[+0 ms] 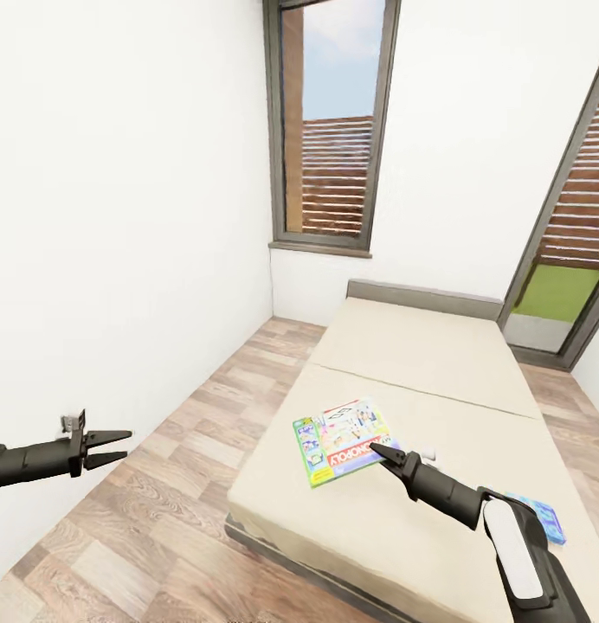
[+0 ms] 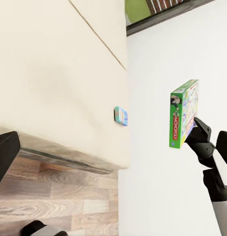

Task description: Put all the toys in the child's room - the three board games (two on the bed and one on the table), the two jigsaw puzzles on the table, and the tennis ball on the table - inside the toy box on the table in the child's room.

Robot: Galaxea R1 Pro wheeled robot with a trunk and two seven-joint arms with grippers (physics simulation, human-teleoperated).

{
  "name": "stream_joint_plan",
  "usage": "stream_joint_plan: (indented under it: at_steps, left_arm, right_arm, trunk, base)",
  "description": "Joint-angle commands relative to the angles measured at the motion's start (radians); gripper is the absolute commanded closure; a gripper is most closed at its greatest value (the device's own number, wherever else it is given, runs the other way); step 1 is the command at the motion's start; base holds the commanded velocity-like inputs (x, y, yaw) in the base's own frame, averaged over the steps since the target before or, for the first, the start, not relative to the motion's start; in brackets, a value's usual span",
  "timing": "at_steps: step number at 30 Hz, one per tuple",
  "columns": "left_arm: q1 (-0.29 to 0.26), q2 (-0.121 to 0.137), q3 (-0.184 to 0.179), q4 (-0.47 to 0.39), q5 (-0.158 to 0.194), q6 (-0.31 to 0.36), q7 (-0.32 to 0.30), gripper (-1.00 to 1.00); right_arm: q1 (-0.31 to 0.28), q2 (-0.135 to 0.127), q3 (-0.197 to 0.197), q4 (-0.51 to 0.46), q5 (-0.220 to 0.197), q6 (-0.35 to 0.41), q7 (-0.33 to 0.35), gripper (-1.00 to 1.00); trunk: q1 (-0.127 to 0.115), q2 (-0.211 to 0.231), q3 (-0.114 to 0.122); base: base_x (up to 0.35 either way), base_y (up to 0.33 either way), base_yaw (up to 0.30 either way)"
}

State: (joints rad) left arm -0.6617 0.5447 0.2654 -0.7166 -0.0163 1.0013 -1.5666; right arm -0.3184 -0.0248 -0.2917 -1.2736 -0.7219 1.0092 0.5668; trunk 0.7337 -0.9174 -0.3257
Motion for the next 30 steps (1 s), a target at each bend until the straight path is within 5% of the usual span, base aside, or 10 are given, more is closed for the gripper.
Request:
stream_joint_plan:
  at_steps: [1, 30]
  left_arm:
    - [-0.001, -0.001, 0.0, 0.0, -0.002, 0.01, -0.004, -1.0]
    - [-0.003, 0.0, 0.0, 0.0, -0.004, 0.01, -0.004, -1.0]
  right_arm:
    - [-0.001, 0.0, -0.002, 0.0, -0.001, 0.006, 0.007, 1.0]
    - [-0.001, 0.004, 0.0, 0.002, 0.004, -0.017, 0.005, 1.0]
  trunk:
    - [-0.004, 0.006, 0.002]
    - [-0.115, 0.209, 0.093]
  base:
    - [0.0, 0.0, 0.291]
    - [0.0, 0.0, 0.291]
